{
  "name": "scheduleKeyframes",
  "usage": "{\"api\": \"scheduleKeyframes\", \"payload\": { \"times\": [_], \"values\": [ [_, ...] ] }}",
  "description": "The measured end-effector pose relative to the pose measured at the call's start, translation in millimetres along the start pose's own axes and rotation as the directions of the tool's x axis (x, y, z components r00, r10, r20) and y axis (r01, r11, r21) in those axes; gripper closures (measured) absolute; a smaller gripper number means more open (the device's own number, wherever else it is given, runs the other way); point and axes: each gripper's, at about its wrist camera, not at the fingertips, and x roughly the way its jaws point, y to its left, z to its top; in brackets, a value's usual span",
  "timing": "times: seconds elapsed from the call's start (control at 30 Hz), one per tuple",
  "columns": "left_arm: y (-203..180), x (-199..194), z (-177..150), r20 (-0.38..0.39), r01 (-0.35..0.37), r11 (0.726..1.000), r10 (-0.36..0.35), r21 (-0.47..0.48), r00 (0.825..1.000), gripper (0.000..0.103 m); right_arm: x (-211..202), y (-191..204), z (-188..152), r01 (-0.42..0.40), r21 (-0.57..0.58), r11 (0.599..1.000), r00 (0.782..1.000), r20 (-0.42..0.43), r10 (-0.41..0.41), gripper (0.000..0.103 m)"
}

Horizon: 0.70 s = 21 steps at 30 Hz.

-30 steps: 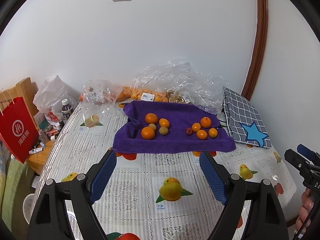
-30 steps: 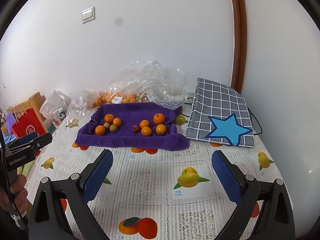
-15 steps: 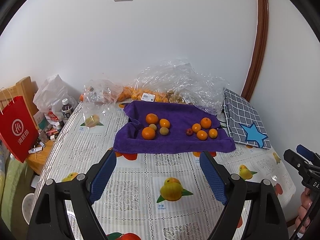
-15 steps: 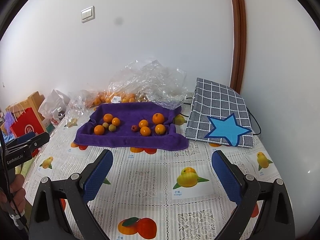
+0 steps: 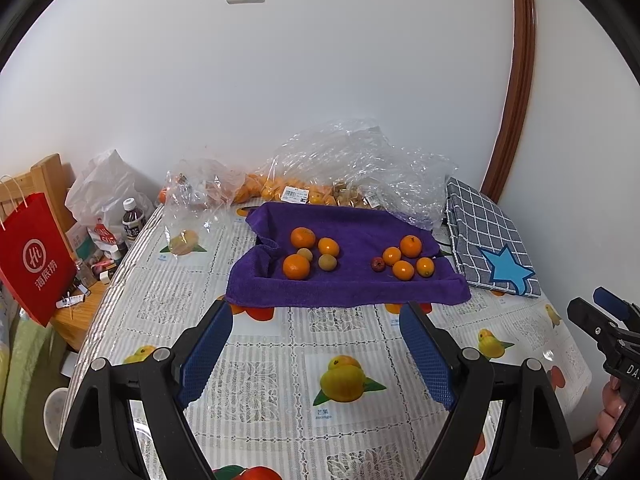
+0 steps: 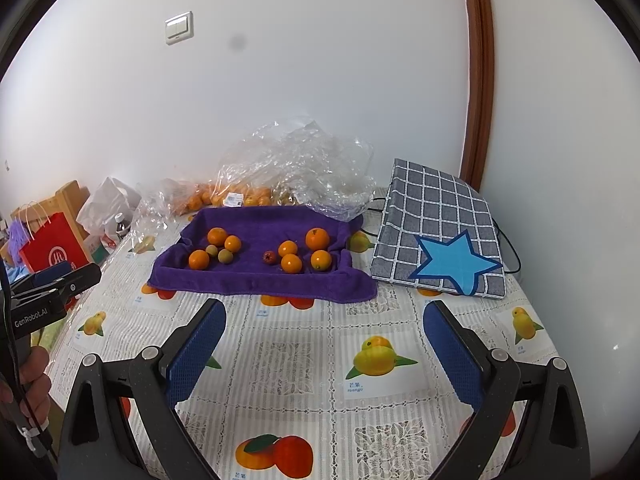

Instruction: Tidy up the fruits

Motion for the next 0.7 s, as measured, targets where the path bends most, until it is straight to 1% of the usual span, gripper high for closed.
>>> {"api": "scheduleKeyframes", "payload": {
  "times": [0.7],
  "values": [
    [-1.6, -0.9, -0.3, 0.004, -0.002, 1.000, 0.002, 0.000, 1.000, 0.018, -2.0, 0.3, 0.4, 0.002, -0.003, 1.000, 1.000, 0.004, -0.002, 0.005]
  ]
}}
